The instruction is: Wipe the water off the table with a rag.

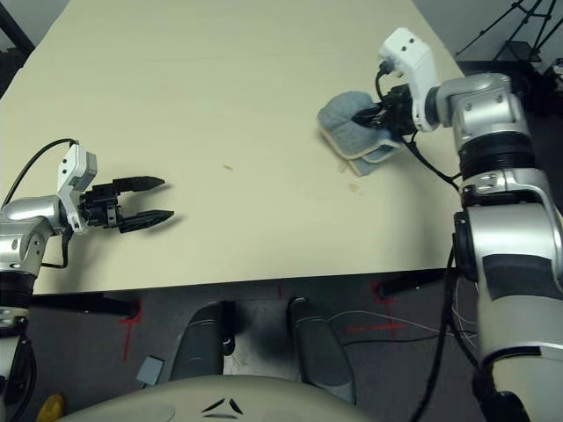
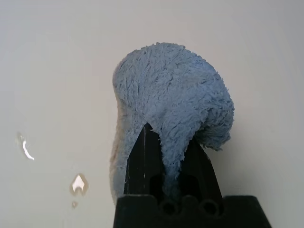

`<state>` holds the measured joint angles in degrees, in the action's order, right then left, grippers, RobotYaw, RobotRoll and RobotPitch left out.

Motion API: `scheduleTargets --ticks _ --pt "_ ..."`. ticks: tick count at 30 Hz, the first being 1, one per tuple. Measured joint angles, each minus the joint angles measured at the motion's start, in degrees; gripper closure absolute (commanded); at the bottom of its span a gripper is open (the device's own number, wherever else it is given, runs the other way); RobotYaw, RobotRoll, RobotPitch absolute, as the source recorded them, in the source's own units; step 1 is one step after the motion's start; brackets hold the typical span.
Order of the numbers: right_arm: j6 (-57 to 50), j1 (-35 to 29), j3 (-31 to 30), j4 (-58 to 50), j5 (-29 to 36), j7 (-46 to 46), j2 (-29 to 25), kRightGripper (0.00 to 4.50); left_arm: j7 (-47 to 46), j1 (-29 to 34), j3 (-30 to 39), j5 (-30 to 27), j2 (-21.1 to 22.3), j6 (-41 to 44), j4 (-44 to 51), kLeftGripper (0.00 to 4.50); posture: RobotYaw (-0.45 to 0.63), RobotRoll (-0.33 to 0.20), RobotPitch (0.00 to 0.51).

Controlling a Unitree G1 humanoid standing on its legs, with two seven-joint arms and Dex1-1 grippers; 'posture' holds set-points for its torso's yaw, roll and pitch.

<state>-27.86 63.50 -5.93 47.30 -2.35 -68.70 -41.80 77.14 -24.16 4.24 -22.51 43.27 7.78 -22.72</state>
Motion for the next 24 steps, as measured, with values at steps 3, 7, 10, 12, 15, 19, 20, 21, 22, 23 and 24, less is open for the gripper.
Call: scheduleTargets --ticks 3,7,10,12,15,19,20,21,22,23,24 --pt "0.86 -2.03 0.07 1.16 0.01 1.71 -0.43 4.42 0.05 -0.27 -0.13 0.16 -0.15 -0.36 -0.83 0.0 -0.17 0.0 0.113" --pt "4.11 -4.17 0.57 5.68 0.01 7.01 0.42 3.69 0.36 -0.29 -0.38 0.27 -0.3 -0.86 -1.08 0.0 -0.17 0.0 0.106" --pt "7.56 -5.19 1.31 8.33 -0.03 11.18 1.33 2.71 0.35 -0.29 -0.38 0.27 -0.49 -0.95 -1.06 0.0 -0.17 0.0 0.104" --pt "10.78 -6.02 1.71 9.97 -0.18 14.33 1.47 1.95 0.32 -0.28 -0.38 0.28 -0.52 -1.12 -1.06 0.0 -0.17 0.0 0.1" --pt "15.04 -6.18 2.0 11.5 -0.75 17.8 1.44 0.72 -0.1 -0.29 -0.36 0.3 -0.56 -1.54 -1.06 0.0 -0.17 0.0 0.1" --pt "17.65 -6.15 3.46 11.79 -0.52 21.01 0.9 0.05 -1.9 -0.47 -0.07 0.29 -1.74 -2.36 -1.08 0.0 -0.17 0.0 0.101" --pt "18.26 -6.15 4.59 11.79 -0.11 22.17 0.68 0.05 -2.94 -0.64 0.27 0.28 -2.31 -2.85 -1.16 0.0 -0.17 0.0 0.101" --pt "19.61 -6.15 5.43 11.78 0.27 23.47 0.23 0.05 -4.5 -0.87 0.93 0.28 -3.1 -3.74 -1.53 0.0 -0.17 0.0 0.101" --pt "20.8 -6.16 6.5 11.75 0.69 24.17 -0.05 0.05 -5.77 -1.18 1.73 0.27 -3.81 -4.61 -2.22 0.0 -0.17 0.0 0.103" --pt "21.8 -6.16 7.17 11.71 1.25 24.73 -0.2 0.05 -7.08 -1.4 2.5 0.26 -4.36 -5.29 -2.82 0.0 -0.16 0.0 0.106" --pt "22.62 -6.16 8.03 11.7 1.76 25.04 -0.2 0.05 -8.64 -1.57 3.27 0.25 -4.79 -5.64 -3.08 0.0 -0.16 0.0 0.106"
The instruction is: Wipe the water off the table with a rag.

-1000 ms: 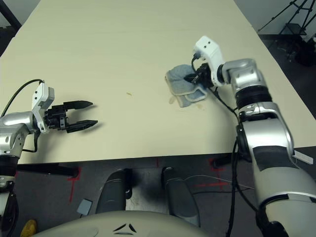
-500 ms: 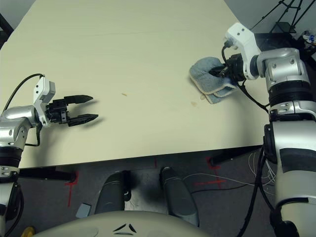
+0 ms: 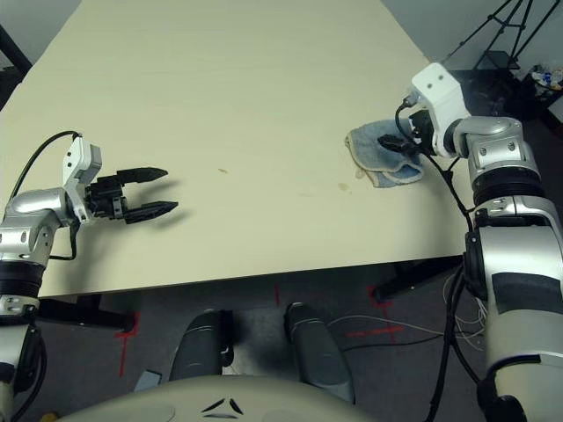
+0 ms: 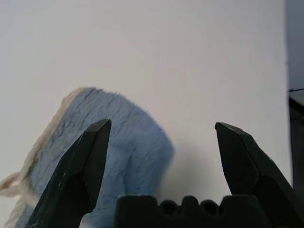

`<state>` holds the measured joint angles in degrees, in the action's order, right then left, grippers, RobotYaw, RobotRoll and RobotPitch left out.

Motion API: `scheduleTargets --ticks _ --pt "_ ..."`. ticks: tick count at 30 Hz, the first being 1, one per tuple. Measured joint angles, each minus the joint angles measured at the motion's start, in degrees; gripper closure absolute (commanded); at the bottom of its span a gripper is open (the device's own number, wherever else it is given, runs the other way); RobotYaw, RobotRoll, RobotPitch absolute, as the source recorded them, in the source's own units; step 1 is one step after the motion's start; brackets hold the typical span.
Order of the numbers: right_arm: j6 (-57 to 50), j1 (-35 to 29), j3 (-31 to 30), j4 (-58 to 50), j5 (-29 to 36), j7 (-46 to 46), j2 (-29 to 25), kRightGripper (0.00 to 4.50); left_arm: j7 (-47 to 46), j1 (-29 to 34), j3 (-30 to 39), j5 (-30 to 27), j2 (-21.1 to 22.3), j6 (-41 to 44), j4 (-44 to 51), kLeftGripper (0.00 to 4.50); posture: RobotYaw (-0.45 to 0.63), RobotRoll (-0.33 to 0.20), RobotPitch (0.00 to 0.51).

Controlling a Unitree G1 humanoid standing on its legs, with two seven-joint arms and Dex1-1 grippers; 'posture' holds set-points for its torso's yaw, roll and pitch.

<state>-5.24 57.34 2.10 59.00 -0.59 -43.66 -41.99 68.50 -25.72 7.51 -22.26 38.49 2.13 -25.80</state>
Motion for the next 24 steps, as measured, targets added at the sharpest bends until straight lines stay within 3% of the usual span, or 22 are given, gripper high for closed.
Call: scheduleTargets --ticks 5,15,24 --pt "2.89 -1.02 5.41 0.29 4.03 1.68 1.21 0.05 -9.72 -1.4 3.71 0.57 -2.22 -3.0 -2.36 0.0 -0.12 0.0 0.115" --pt "10.11 -2.98 15.36 4.92 12.22 6.31 4.83 0.05 -36.84 -5.19 11.78 6.34 -1.63 -11.01 -13.6 0.0 -0.06 0.0 0.134" --pt "12.73 -6.14 21.31 8.6 16.44 10.0 5.57 0.05 -47.2 -6.28 14.5 8.54 0.28 -14.62 -19.62 0.0 -0.04 0.0 0.148"
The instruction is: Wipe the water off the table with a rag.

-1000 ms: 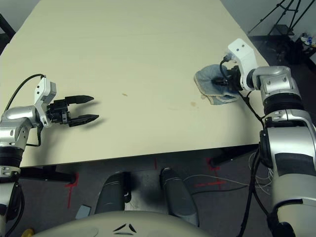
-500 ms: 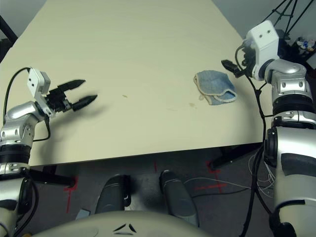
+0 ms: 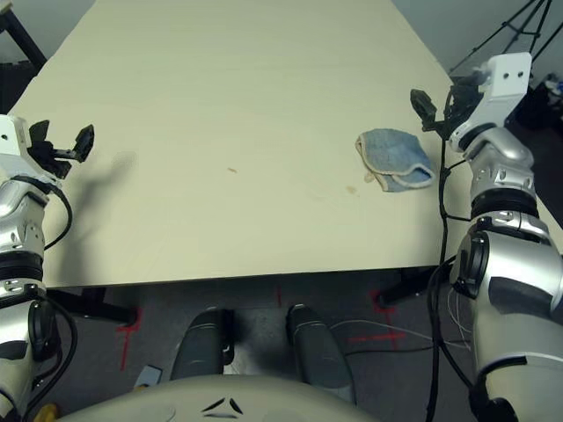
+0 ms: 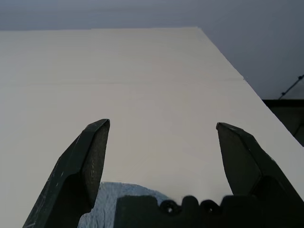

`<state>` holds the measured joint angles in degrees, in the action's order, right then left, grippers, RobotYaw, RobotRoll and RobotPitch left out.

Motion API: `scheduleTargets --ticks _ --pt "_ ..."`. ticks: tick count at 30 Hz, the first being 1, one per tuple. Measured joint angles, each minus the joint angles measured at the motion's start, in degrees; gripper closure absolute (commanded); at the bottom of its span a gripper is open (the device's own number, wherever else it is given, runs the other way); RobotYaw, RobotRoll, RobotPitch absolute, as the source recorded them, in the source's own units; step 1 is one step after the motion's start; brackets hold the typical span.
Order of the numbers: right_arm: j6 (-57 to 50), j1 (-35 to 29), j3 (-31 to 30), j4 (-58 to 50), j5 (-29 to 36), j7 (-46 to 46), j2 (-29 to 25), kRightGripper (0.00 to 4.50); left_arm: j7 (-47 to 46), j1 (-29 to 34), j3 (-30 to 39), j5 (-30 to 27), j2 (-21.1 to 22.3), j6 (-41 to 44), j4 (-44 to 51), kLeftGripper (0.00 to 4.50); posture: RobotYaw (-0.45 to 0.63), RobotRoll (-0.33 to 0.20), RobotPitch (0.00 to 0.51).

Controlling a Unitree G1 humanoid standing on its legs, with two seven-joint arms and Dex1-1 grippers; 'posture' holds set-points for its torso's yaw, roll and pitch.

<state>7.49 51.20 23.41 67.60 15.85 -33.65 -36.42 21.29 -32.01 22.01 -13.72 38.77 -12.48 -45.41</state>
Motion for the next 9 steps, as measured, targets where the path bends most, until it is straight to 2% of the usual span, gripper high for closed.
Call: scheduleTargets --ticks 9 --pt "1.51 -1.11 0.05 0.21 0.33 0.08 0.58 0.05 -0.76 -1.41 -0.21 0.45 0.11 -2.27 -2.92 0.0 -0.07 0.0 0.15"
